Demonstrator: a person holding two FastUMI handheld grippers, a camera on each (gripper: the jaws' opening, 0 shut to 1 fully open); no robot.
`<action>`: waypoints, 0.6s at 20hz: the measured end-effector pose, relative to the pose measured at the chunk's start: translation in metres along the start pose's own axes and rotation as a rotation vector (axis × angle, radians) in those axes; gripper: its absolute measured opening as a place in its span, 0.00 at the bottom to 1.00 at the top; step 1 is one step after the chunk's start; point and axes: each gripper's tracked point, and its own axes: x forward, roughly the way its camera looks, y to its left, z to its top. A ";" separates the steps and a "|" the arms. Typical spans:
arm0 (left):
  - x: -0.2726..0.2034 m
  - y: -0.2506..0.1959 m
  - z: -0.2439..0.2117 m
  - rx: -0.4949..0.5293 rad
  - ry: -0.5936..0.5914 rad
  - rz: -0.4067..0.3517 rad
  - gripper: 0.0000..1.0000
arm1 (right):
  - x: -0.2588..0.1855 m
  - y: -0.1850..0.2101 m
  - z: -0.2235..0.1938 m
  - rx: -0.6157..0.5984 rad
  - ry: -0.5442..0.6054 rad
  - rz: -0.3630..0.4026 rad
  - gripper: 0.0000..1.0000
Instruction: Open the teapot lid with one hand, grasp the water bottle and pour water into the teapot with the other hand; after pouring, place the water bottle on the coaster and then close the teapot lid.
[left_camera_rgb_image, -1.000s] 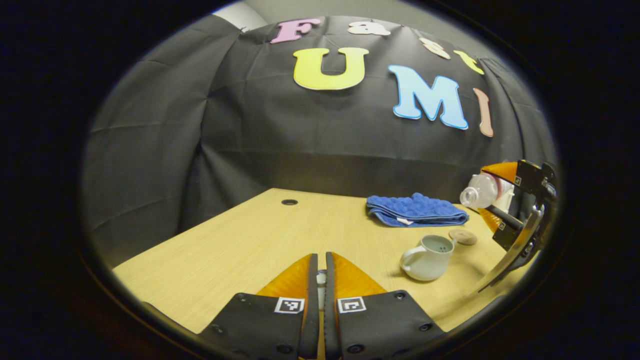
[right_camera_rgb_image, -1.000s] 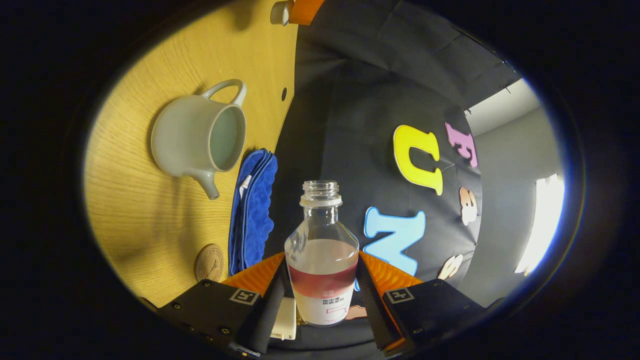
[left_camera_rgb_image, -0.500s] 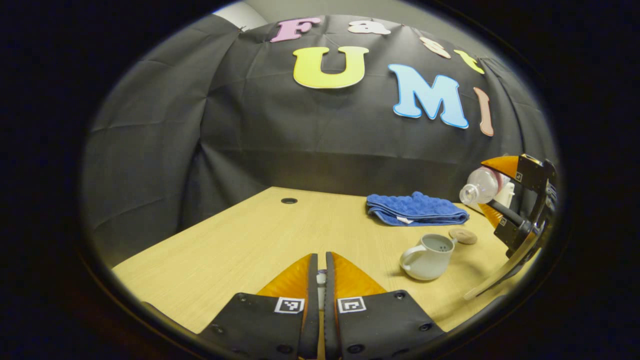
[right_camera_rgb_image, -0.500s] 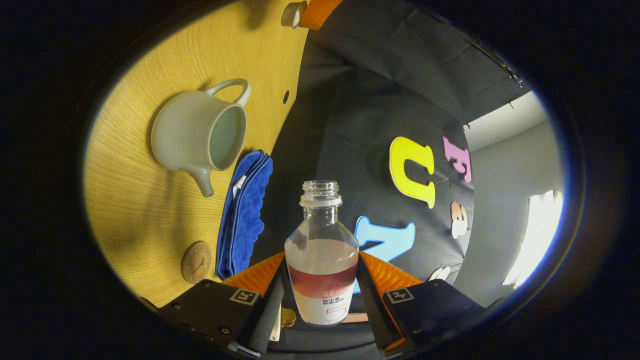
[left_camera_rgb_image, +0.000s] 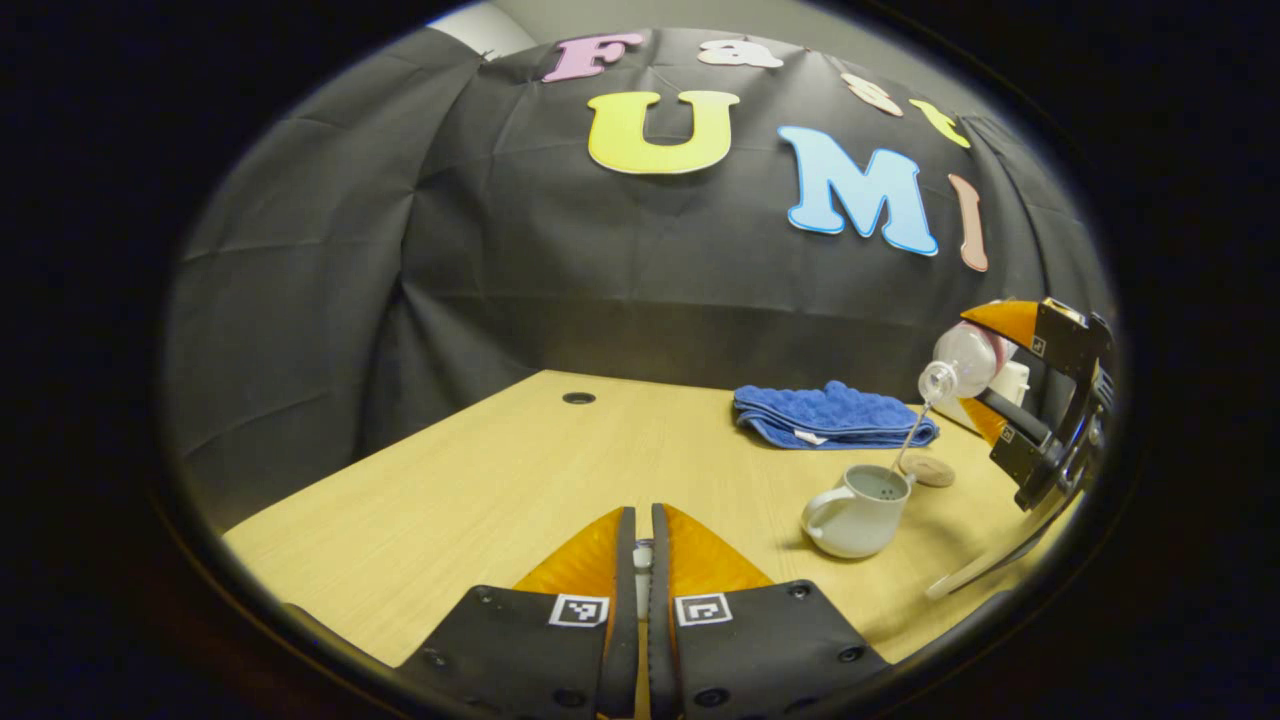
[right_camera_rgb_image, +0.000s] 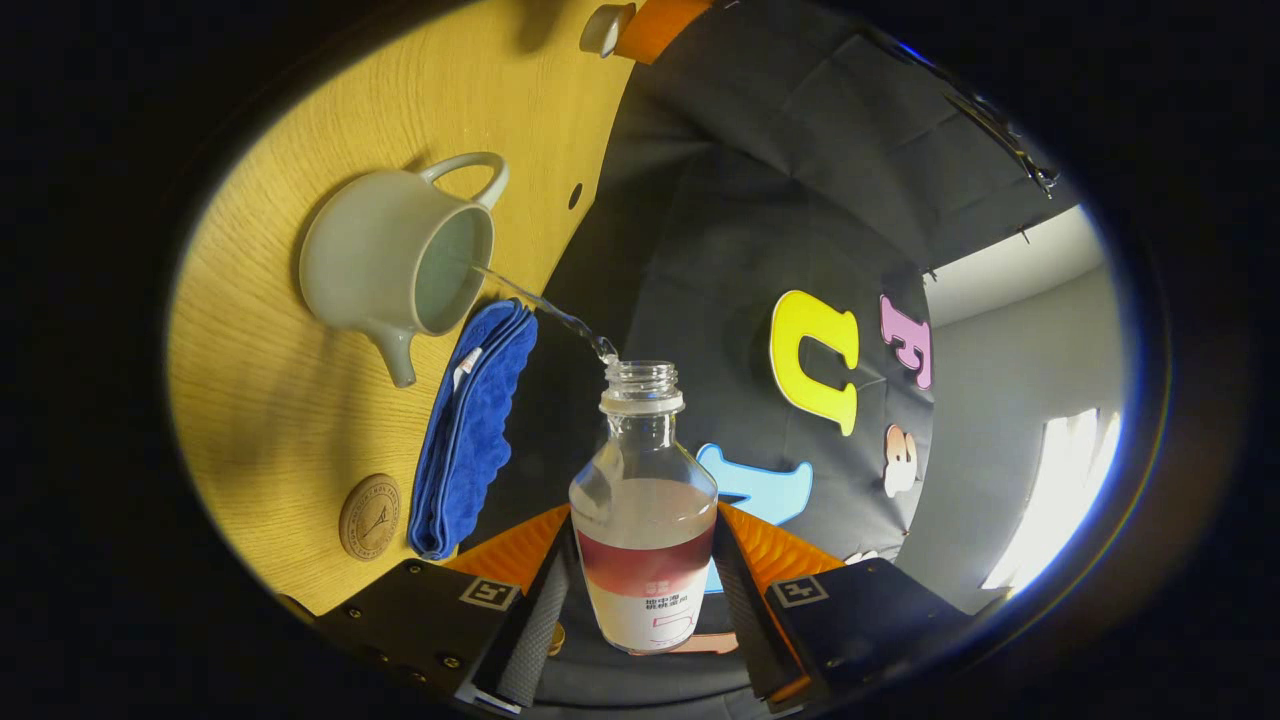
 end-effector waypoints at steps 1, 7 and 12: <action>0.000 0.000 -0.001 0.000 0.002 0.002 0.10 | -0.001 -0.001 0.000 -0.005 0.000 -0.003 0.76; -0.001 0.003 -0.005 -0.004 0.005 0.005 0.11 | 0.001 -0.002 -0.003 -0.032 0.003 -0.017 0.76; 0.000 0.003 -0.006 -0.005 0.006 0.006 0.10 | 0.001 -0.005 -0.004 -0.054 -0.002 -0.031 0.76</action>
